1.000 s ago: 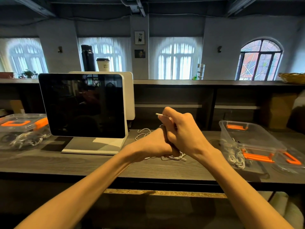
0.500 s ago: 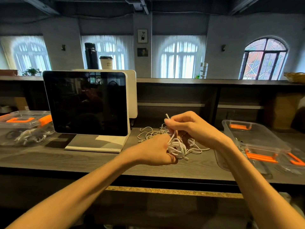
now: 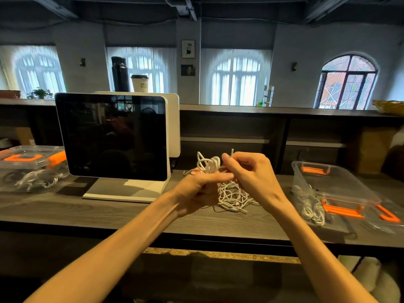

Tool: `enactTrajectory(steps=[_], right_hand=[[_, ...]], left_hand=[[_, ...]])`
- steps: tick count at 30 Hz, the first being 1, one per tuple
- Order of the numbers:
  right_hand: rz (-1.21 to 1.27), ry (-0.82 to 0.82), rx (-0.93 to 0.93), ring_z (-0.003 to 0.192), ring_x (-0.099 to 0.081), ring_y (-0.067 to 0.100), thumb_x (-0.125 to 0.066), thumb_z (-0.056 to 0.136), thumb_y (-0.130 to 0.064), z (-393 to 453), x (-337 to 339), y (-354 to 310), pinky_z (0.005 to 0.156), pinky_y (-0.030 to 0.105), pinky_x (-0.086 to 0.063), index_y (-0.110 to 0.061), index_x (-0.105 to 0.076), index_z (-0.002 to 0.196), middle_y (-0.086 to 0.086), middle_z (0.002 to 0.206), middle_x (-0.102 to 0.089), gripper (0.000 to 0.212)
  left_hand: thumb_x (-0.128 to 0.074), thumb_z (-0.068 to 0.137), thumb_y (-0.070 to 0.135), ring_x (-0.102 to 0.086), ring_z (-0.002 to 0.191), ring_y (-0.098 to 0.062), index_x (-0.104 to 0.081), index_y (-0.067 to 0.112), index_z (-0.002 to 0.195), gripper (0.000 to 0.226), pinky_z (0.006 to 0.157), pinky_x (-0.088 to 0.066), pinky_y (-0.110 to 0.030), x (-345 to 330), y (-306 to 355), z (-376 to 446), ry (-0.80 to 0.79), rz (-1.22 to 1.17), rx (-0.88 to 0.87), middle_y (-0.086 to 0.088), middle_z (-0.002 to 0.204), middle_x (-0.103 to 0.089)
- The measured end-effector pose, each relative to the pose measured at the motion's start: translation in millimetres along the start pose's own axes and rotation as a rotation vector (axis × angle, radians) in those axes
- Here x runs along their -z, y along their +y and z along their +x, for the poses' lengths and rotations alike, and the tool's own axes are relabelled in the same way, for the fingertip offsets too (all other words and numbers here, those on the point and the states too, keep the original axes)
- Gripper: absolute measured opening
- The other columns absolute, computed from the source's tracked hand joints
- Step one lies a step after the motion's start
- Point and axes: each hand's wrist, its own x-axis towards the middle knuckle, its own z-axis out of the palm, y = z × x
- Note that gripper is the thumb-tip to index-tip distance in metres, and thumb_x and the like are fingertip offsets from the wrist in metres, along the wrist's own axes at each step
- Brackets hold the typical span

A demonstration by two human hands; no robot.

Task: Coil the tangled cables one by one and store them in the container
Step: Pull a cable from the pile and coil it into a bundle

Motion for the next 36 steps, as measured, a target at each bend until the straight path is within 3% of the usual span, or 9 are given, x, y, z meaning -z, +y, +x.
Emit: enactTrajectory(steps=[3, 8, 14, 17, 20, 22, 26, 29, 36], right_hand=[[-0.047, 0.047, 0.069, 0.059, -0.056, 0.004, -0.063, 0.102, -0.026, -4.8, -3.1, 2.3, 0.055, 0.017, -0.040, -0.018, -0.073, 0.074, -0.011, 0.061, -0.062, 0.031], [-0.562, 0.102, 0.541, 0.059, -0.047, 0.012, -0.061, 0.101, -0.015, -13.7, -14.5, 13.5, 0.051, 0.029, -0.043, -0.009, -0.066, 0.084, -0.001, 0.077, -0.055, 0.019], [-0.725, 0.033, 0.709, 0.070, -0.066, 0.020, -0.078, 0.081, -0.002, -23.6, -14.6, 14.2, 0.062, 0.025, -0.055, -0.005, -0.074, 0.093, 0.009, 0.091, -0.071, 0.013], [-0.750, -0.052, 0.740, 0.081, -0.062, 0.021, -0.066, 0.093, -0.014, -15.2, -5.8, 7.1, 0.059, 0.034, -0.057, -0.010, -0.075, 0.094, 0.007, 0.096, -0.069, 0.010], [-0.606, -0.159, 0.642, 0.116, -0.058, 0.018, -0.070, 0.095, -0.023, -4.4, 5.3, 0.1, 0.088, 0.026, -0.055, -0.016, -0.080, 0.095, 0.004, 0.130, -0.063, 0.012], [-0.440, -0.230, 0.542, 0.128, -0.057, 0.012, -0.064, 0.097, -0.031, 1.6, 12.1, -4.5, 0.101, 0.026, -0.052, -0.017, -0.080, 0.103, -0.002, 0.144, -0.058, 0.022], [-0.411, -0.256, 0.515, 0.115, -0.066, 0.011, -0.039, 0.103, -0.048, 5.7, 15.0, -12.9, 0.092, 0.026, -0.059, -0.015, -0.071, 0.124, -0.005, 0.132, -0.067, 0.051], [-0.470, -0.249, 0.511, 0.107, -0.071, 0.016, -0.034, 0.106, -0.048, 3.7, 13.8, -12.0, 0.087, 0.032, -0.061, -0.018, -0.063, 0.135, -0.002, 0.126, -0.071, 0.051], [-0.471, -0.135, 0.561, 0.085, -0.067, 0.007, -0.040, 0.108, -0.037, -2.1, 17.1, -3.6, 0.071, 0.022, -0.055, -0.026, -0.063, 0.127, -0.013, 0.104, -0.070, 0.032]], left_hand=[[-0.072, 0.090, 0.032, -0.019, 0.034, -0.006, -0.057, 0.013, 0.058, 0.040, 0.043, -0.014, -0.022, 2.0, 6.5, 2.8, 0.032, -0.127, 0.018, 0.007, 0.042, -0.026], [-0.068, 0.085, 0.054, -0.027, 0.034, -0.005, -0.055, 0.016, 0.056, 0.049, 0.040, -0.021, -0.015, 2.5, 4.3, 12.7, 0.231, -0.151, 0.103, 0.005, 0.046, -0.034], [-0.065, 0.083, 0.063, -0.034, 0.046, -0.008, -0.058, 0.013, 0.085, 0.051, 0.044, -0.028, -0.018, 0.5, -0.6, 18.0, 0.316, 0.270, 0.080, 0.002, 0.057, -0.040], [-0.052, 0.101, 0.044, -0.025, 0.045, -0.008, -0.047, 0.017, 0.072, 0.040, 0.047, -0.019, -0.023, 6.8, 3.0, 15.9, 0.211, 0.384, 0.151, 0.003, 0.054, -0.033], [-0.033, 0.111, 0.023, -0.021, 0.043, -0.008, -0.041, 0.019, 0.072, 0.040, 0.049, -0.012, -0.025, 14.0, 8.6, 14.2, 0.121, 0.400, 0.297, 0.004, 0.052, -0.030], [-0.033, 0.108, 0.044, -0.021, 0.041, -0.006, -0.047, 0.017, 0.076, 0.044, 0.048, -0.011, -0.023, 13.9, 8.9, 11.4, 0.042, 0.271, 0.396, 0.004, 0.051, -0.030], [-0.034, 0.070, 0.075, -0.021, 0.039, -0.004, -0.054, 0.019, 0.063, 0.060, 0.043, -0.013, -0.018, 12.2, 7.7, 6.4, -0.099, 0.053, 0.410, 0.008, 0.048, -0.029], [-0.034, 0.071, 0.075, -0.017, 0.039, -0.004, -0.060, 0.024, 0.053, 0.061, 0.045, -0.010, -0.018, 10.3, 4.1, 4.4, -0.189, -0.006, 0.406, 0.010, 0.046, -0.029], [-0.051, 0.084, 0.060, -0.023, 0.036, -0.004, -0.053, 0.015, 0.082, 0.045, 0.040, -0.018, -0.013, 9.2, 10.5, 0.6, -0.161, -0.215, 0.401, 0.008, 0.047, -0.032]])
